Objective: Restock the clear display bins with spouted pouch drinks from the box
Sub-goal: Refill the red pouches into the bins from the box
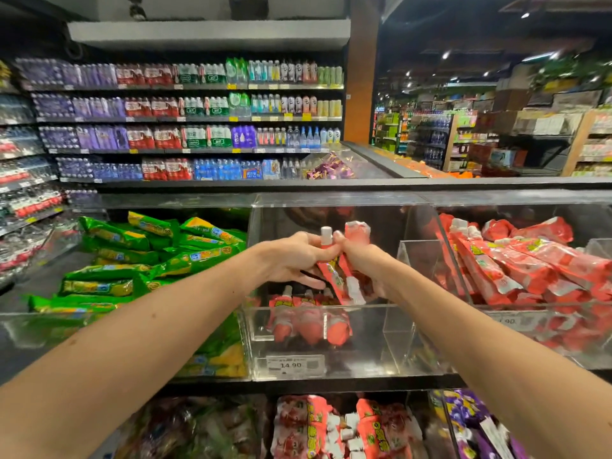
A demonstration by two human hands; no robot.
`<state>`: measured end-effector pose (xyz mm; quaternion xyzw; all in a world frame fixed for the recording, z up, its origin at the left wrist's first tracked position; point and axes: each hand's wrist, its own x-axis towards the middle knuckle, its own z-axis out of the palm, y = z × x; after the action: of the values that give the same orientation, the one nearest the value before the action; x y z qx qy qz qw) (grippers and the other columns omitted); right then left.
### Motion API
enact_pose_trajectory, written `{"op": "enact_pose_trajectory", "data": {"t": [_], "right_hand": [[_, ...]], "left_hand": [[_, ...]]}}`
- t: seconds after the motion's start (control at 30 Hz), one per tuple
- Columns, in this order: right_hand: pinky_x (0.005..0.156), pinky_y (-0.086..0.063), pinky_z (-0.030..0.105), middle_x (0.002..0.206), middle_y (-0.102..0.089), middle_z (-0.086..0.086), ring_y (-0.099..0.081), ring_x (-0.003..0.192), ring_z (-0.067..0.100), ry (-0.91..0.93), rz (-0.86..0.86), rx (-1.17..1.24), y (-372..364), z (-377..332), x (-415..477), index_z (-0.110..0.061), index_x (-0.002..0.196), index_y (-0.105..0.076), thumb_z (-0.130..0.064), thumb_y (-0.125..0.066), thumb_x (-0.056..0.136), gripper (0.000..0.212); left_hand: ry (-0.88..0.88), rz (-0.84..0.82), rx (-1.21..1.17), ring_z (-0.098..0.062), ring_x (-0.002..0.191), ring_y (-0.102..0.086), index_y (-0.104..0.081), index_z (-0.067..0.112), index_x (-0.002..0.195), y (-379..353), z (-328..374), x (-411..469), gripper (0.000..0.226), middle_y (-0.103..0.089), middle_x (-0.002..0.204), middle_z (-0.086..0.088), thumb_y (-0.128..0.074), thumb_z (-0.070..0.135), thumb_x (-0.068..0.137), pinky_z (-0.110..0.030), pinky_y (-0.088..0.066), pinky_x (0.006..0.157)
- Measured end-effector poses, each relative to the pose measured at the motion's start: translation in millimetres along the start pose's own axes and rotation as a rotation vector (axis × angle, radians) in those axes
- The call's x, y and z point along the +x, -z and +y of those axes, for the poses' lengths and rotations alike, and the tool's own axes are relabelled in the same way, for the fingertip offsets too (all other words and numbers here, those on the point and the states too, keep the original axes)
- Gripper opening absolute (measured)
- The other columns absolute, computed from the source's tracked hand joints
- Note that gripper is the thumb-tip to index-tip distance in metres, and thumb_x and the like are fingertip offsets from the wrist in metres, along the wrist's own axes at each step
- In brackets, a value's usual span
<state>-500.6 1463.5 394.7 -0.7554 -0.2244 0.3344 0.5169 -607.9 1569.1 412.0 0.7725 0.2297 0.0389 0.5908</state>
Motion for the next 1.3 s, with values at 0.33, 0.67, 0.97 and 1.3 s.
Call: {"op": "enact_pose_trajectory", "data": {"t": [0.33, 0.67, 0.97, 1.3], "right_hand": [[0.101, -0.046, 0.042, 0.123, -0.061, 0.011, -0.053, 0.120, 0.029, 0.117, 0.237, -0.777, -1.3, -0.8, 12.8, -0.009, 0.121, -0.061, -0.061, -0.071, 0.066, 0.077], [0.079, -0.050, 0.033, 0.119, -0.061, 0.014, -0.061, 0.109, 0.034, 0.253, 0.345, -1.022, 0.2, -8.8, 19.0, -0.014, 0.123, -0.057, -0.020, -0.067, 0.087, 0.037], [0.094, -0.056, 0.046, 0.133, -0.057, 0.015, -0.062, 0.116, 0.036, -0.206, -0.349, -1.049, -6.6, -4.1, 26.4, -0.006, 0.129, -0.058, -0.025, -0.073, 0.089, 0.048], [0.081, -0.055, 0.029, 0.087, -0.061, 0.001, -0.064, 0.085, 0.018, -0.049, -0.336, -1.498, -7.6, 7.4, 32.3, -0.013, 0.099, -0.062, -0.014, -0.076, 0.083, 0.020]], "left_hand": [[0.060, 0.373, 0.518, -0.024, 0.089, -0.064, -0.062, 0.019, 0.123, 0.8, -6.2, 30.5, 0.026, -0.064, 0.109, -0.010, -0.059, 0.029, 0.099, -0.039, -0.062, 0.072], [0.063, 0.538, 1.038, -0.034, 0.116, -0.060, -0.060, 0.011, 0.124, -11.0, -5.8, 30.8, 0.030, -0.062, 0.124, -0.015, -0.059, 0.010, 0.094, -0.037, -0.046, 0.080], [0.055, 0.535, 1.102, -0.032, 0.108, -0.062, -0.060, 0.011, 0.125, -14.4, -4.1, 29.9, 0.030, -0.064, 0.115, -0.013, -0.062, 0.012, 0.095, -0.039, -0.044, 0.073], [0.020, 0.509, 1.075, -0.027, 0.086, -0.053, -0.059, 0.010, 0.126, -16.2, -4.9, 27.8, 0.030, -0.061, 0.104, -0.012, -0.063, 0.016, 0.097, -0.039, -0.046, 0.072]]}}
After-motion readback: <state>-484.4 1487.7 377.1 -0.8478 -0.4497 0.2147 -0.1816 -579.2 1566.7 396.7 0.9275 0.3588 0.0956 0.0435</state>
